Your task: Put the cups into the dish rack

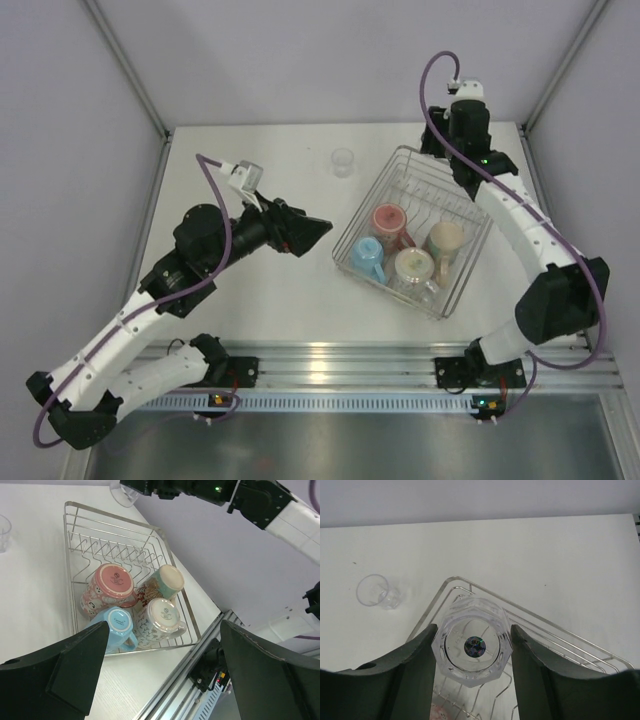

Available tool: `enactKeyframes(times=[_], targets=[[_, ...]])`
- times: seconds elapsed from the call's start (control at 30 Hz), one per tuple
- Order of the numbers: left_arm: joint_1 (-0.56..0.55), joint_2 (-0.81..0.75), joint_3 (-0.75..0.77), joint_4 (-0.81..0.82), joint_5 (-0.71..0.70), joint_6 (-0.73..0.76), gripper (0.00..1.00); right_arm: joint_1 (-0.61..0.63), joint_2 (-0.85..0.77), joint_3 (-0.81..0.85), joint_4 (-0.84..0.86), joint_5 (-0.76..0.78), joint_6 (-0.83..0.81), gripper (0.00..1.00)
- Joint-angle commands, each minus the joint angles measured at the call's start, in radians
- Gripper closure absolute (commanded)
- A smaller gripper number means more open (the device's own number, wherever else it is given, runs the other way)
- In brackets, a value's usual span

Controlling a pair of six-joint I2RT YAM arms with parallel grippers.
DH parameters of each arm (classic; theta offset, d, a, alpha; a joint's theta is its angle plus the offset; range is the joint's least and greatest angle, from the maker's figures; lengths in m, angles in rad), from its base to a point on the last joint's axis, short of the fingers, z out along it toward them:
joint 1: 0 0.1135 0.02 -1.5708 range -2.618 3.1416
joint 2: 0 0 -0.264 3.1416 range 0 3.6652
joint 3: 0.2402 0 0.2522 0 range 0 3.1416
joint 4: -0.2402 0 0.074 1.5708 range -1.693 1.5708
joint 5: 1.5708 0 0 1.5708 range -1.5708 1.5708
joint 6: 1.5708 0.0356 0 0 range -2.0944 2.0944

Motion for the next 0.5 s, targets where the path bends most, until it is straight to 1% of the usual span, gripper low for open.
enactKeyframes(times=[0.0,0.13,0.23,0.33,0.47], targets=[[-0.001,-0.01,-0.006,-0.006,0.015,0.015,0.02,-0.046,0.077,0.088,0.007,-0.039,-0.017,1.0],[-0.001,-0.011,-0.018,-0.009,0.014,0.008,0.02,-0.08,0.193,0.121,-0.013,-0.076,0.007,1.0],[-0.001,-0.01,-0.018,-0.012,0.026,-0.003,0.02,-0.108,0.233,0.113,-0.022,-0.089,0.022,1.0],[-0.001,-0.011,-0.015,-0.014,0.043,-0.005,0.02,-0.129,0.247,0.073,-0.01,-0.126,0.033,1.0],[-0.001,-0.022,-0.021,-0.014,0.019,-0.009,0.02,-0.136,0.259,0.026,0.019,-0.154,0.039,1.0]])
